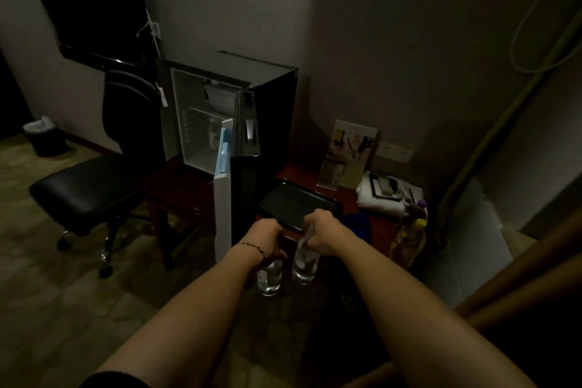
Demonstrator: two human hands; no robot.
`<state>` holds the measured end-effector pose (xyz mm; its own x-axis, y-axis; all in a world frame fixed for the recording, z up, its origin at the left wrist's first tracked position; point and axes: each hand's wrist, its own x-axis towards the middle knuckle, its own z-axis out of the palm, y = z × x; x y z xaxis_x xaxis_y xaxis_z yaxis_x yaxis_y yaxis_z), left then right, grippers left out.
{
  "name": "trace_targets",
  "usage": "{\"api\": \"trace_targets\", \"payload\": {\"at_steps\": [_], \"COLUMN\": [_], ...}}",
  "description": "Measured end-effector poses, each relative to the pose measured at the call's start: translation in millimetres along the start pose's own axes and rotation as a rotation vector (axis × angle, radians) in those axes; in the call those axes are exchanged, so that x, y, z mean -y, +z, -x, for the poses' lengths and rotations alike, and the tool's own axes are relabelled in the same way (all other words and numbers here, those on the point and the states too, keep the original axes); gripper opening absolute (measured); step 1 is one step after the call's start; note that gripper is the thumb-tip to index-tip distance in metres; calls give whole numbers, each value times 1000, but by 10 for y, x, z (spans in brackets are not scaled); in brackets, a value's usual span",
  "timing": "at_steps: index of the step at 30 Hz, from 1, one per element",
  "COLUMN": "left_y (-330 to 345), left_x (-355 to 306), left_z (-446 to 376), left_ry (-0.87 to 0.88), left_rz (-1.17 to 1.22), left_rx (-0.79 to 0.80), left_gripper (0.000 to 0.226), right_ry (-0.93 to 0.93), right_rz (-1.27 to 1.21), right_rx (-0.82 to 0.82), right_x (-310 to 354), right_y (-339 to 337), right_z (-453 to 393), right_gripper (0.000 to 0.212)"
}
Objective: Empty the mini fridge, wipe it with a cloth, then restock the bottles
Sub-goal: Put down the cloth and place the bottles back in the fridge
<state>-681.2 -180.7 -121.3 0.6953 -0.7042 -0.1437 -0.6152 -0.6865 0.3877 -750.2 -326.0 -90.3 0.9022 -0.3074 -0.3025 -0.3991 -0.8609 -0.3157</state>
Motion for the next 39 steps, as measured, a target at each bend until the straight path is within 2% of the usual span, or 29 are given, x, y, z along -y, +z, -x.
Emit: {"api": "trace_targets", "payload": {"at_steps": [6, 10, 17, 22, 26, 33, 39], "left_y": [-122, -239, -535, -792, -957, -1337, -1761], "left_x": [439, 750, 1365, 1846, 2249, 2874, 3299], "left_z": [511, 689, 864, 803, 614, -81, -926], "left_ry": [-7, -47, -119, -189, -227, -267, -251], "left_rz": [1, -33, -6, -66, -92, -50, -14], "left_rx": [38, 53, -48, -75, -62, -55, -103], "left_gripper": [27, 31, 25, 29, 25, 24, 28], "right_ry": [-16, -73, -159, -177, -208, -220, -196], "right_rz": [18, -33, -76, -64, -31, -39, -24], "right_rx": [30, 46, 57, 33, 13, 90, -4], "right_x": [590, 924, 1587, 2042, 2388, 2804, 3054], "right_y": [298, 422, 627, 657, 707, 553, 274], "right_z": [373, 485, 210, -127, -535, -1539, -2487], "right_gripper": [32, 33, 34, 19, 21, 30, 24]}}
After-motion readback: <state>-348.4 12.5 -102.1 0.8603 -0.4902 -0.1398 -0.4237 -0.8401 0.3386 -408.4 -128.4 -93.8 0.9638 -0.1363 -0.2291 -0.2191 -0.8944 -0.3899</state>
